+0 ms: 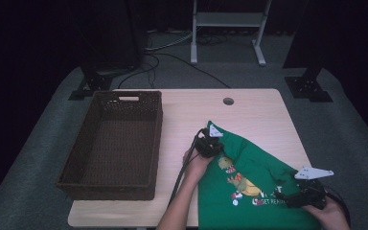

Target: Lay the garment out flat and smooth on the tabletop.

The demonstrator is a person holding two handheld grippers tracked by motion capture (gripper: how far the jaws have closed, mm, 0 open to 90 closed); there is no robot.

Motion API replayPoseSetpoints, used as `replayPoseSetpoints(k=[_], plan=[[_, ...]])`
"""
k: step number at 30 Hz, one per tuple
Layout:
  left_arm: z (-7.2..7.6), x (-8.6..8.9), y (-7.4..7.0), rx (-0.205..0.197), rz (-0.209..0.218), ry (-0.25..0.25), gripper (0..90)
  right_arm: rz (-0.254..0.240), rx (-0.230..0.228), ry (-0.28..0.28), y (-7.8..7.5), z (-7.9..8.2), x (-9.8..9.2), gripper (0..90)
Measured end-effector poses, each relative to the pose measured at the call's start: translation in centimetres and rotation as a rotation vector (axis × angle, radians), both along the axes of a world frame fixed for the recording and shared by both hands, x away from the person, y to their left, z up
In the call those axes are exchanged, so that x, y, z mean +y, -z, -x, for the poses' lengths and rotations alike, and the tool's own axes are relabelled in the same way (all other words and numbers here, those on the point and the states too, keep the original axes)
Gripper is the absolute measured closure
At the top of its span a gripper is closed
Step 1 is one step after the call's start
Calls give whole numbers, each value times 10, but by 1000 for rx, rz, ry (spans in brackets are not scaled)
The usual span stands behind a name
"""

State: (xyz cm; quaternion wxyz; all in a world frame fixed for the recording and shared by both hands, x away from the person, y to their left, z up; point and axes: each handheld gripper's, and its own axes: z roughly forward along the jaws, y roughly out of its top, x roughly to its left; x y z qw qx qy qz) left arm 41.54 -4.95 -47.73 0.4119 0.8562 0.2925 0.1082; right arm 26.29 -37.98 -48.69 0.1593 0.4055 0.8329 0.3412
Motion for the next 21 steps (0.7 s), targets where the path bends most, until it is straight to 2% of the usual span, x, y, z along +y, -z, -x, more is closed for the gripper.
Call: replayPoseSetpoints(k=[8, 21], plan=[[-2, 9, -12, -23, 36, -25, 873, 1, 2, 2, 0, 0, 0, 0], [-4, 25, -24, -42, 65, -53, 874, 0, 2, 2, 0, 0, 0, 0]])
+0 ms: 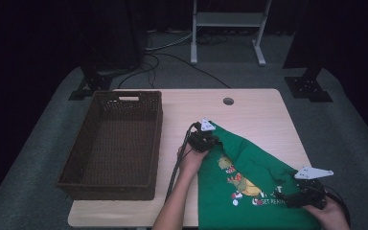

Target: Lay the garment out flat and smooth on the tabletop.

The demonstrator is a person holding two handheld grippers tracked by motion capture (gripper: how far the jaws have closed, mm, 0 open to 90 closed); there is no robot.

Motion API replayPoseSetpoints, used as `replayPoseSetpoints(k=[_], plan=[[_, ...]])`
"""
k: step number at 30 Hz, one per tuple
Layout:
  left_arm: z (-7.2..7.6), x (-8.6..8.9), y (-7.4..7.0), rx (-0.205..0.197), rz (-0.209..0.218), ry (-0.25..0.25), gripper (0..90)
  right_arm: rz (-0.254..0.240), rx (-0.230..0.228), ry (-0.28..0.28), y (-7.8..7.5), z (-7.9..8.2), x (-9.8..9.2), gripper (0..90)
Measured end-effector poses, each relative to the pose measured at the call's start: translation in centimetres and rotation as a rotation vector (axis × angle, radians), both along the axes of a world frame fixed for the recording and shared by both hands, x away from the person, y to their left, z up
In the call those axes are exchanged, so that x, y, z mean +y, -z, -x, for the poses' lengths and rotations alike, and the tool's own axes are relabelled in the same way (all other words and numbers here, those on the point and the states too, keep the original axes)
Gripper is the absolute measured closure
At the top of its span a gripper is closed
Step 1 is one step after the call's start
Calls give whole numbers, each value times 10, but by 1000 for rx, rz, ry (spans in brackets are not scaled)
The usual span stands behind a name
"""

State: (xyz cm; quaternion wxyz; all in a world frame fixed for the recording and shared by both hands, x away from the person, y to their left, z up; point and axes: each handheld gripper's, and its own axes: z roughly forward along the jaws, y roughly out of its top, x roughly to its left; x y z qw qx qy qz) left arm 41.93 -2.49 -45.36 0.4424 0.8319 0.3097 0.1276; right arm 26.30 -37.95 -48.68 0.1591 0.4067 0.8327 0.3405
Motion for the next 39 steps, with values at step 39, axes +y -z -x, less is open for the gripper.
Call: replayPoseSetpoints(k=[39], plan=[[0, 51, -5, -19, 11, -148, 873, 1, 0, 0, 0, 0, 0, 0]])
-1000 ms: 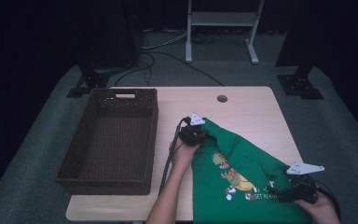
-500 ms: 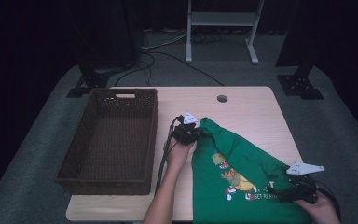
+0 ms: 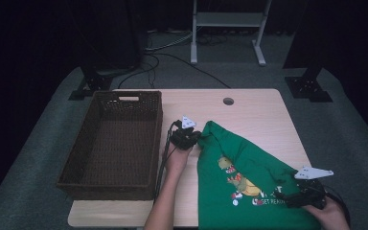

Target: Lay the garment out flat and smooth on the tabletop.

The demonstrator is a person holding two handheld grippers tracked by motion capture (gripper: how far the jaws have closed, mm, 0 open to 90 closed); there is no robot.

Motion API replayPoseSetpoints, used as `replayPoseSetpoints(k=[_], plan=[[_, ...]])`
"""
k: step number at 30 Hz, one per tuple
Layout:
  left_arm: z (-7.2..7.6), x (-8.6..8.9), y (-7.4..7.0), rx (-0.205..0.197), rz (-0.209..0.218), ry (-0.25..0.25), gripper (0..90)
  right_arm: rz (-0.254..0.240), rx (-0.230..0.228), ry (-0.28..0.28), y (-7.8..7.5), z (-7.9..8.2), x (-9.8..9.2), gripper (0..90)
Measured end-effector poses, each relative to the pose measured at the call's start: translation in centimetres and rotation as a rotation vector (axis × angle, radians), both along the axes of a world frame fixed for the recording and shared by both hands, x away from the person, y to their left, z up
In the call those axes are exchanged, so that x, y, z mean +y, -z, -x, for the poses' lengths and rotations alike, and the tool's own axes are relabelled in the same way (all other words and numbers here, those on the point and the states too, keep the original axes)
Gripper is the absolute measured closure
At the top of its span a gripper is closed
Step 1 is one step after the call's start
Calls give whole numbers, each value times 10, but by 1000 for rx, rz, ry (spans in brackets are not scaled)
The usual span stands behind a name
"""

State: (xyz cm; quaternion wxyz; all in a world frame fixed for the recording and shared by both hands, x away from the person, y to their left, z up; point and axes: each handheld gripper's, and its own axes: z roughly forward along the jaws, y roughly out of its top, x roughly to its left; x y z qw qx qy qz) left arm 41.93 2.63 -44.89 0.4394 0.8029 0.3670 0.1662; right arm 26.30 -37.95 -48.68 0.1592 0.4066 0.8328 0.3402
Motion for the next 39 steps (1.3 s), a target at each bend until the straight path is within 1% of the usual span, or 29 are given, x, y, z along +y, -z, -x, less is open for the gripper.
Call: replayPoseSetpoints(k=[3, 5, 8, 9, 11, 12, 15, 16, 17, 19, 20, 22, 23, 24, 25, 26, 27, 28, 29, 30, 31, 32, 33, 34, 36, 37, 38, 39], plan=[[1, 3, 2, 3, -5, -13, 873, 0, 0, 0, 0, 0, 0, 0], [2, 6, 4, 7, -21, -27, 872, 0, 0, 0, 0, 0, 0, 0], [2, 7, 6, 11, -29, -37, 872, 0, 0, 0, 0, 0, 0, 0], [3, 8, 9, 12, -45, -54, 871, 0, 0, 0, 0, 0, 0, 0], [3, 10, 11, 22, -61, -72, 871, 0, 0, 0, 0, 0, 0, 0], [3, 11, 12, 25, -55, -81, 871, 0, 0, 0, 0, 0, 0, 0], [4, 12, 13, 27, -57, -98, 857, 0, -1, 0, 0, 0, 0, 0], [4, 13, 11, 17, -51, -116, 844, 0, 0, 0, 0, 0, 0, 0], [5, 14, 9, 8, -43, -122, 828, 0, 0, 0, 0, 0, 0, 0], [6, 14, 7, 0, -35, -123, 778, -1, 0, 0, 0, 0, 0, 0], [6, 15, 5, -10, -25, -121, 728, -1, 0, 0, 0, 0, 0, 0], [9, 13, 0, -30, -10, -113, 661, 0, 0, 0, 0, 0, 0, 0], [11, 10, -5, -34, 3, -84, 622, 0, 0, 0, 0, 0, 0, 0], [12, 8, -7, -41, 14, -71, 581, 0, 0, 0, 0, 0, 0, 0], [12, 8, -7, -41, 14, -71, 549, 0, 0, 0, 0, 0, 0, 0], [16, 3, -11, -54, 29, -42, 514, 0, 0, 0, 0, 0, 0, 0], [17, -1, -12, -47, 36, -23, 477, 0, 0, 0, 0, 0, 0, 0], [17, -1, -12, -47, 36, -23, 442, 0, 0, 0, 0, 0, 0, 0], [18, -5, -13, -40, 34, -7, 405, 0, 0, 0, 0, 0, 0, 0], [20, -13, -15, -35, 20, 41, 375, 0, 0, 0, 0, 0, 0, 0], [22, -17, -15, -35, 17, 60, 354, 0, 0, 0, 0, 0, 0, 0], [22, -17, -15, -35, 17, 60, 327, 0, 0, 0, 0, 0, 0, 0], [25, -24, -16, -33, 21, 94, 298, 0, -1, 0, 0, 0, 0, 0], [27, -28, -16, -31, 24, 111, 282, -1, -1, 0, 0, 0, 0, 0], [31, -34, -14, -30, 18, 133, 216, -1, -2, 0, 0, 0, 0, 0], [31, -34, -14, -30, 18, 133, 189, -1, -2, 0, 0, 0, 0, 0], [33, -38, -13, -24, 15, 153, 181, -1, -1, -1, 0, 0, 0, 0], [35, -41, -11, -22, 9, 172, 154, 1, 1, -1, 0, 0, 0, 0]])
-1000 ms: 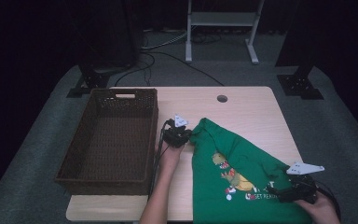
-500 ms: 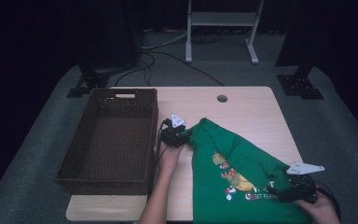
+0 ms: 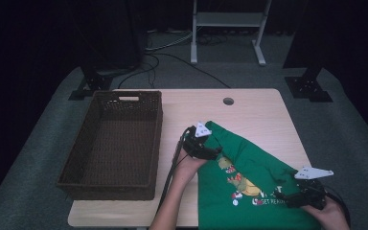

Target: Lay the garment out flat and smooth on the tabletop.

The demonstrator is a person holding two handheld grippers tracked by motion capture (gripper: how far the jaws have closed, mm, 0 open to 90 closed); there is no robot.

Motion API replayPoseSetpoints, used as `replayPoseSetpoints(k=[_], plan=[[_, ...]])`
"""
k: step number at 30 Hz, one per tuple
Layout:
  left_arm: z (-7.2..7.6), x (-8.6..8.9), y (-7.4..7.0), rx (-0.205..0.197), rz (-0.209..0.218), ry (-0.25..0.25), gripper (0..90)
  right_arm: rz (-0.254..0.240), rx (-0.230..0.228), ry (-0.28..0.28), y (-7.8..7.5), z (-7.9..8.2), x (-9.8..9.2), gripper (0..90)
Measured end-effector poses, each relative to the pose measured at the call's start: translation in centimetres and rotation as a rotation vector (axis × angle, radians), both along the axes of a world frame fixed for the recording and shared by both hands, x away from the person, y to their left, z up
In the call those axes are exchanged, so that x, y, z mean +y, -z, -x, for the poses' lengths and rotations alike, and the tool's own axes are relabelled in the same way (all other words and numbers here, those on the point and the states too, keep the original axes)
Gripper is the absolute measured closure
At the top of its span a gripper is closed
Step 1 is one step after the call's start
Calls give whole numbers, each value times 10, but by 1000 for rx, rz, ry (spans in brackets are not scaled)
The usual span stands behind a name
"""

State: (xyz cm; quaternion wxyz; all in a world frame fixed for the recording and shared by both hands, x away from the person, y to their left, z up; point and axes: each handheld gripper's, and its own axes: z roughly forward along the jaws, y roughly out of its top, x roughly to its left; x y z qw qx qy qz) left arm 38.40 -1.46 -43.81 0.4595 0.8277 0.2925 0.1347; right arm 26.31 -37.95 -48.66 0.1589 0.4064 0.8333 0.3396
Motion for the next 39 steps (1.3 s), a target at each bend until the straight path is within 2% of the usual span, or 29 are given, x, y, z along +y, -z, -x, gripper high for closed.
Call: replayPoseSetpoints(k=[2, 5, 6, 9, 11, 13, 17, 18, 22, 26, 39], plan=[[6, -9, 8, 15, -47, 35, 92, 2, 5, 3, 0, 0, 0, 0], [8, -14, 14, 26, -70, 52, 47, 8, 8, 0, -1, -1, 1, 0], [10, -16, 20, 42, -104, 57, 28, 9, 11, -3, -1, -1, 1, 0], [13, -17, 25, 51, -118, 65, 16, 11, 13, -4, -1, -2, 1, 0], [16, -18, 33, 64, -155, 74, 7, 12, 13, -6, -1, -2, 1, 0], [18, -18, 38, 67, -167, 75, 7, 13, 15, -6, -2, -2, 1, 0], [21, -17, 45, 53, -215, 79, 0, 22, 26, 4, -3, -2, 2, 0], [22, -16, 46, 56, -203, 73, 0, 26, 30, 8, -3, -2, 3, 0], [21, -14, 46, 62, -203, 76, 0, 53, 66, 20, -6, -4, 6, 0], [21, -13, 47, 66, -203, 82, 0, 63, 77, 18, -8, -4, 6, 0], [21, -13, 47, 66, -202, 80, 0, 6, 56, -13, -20, -6, 16, 0]])
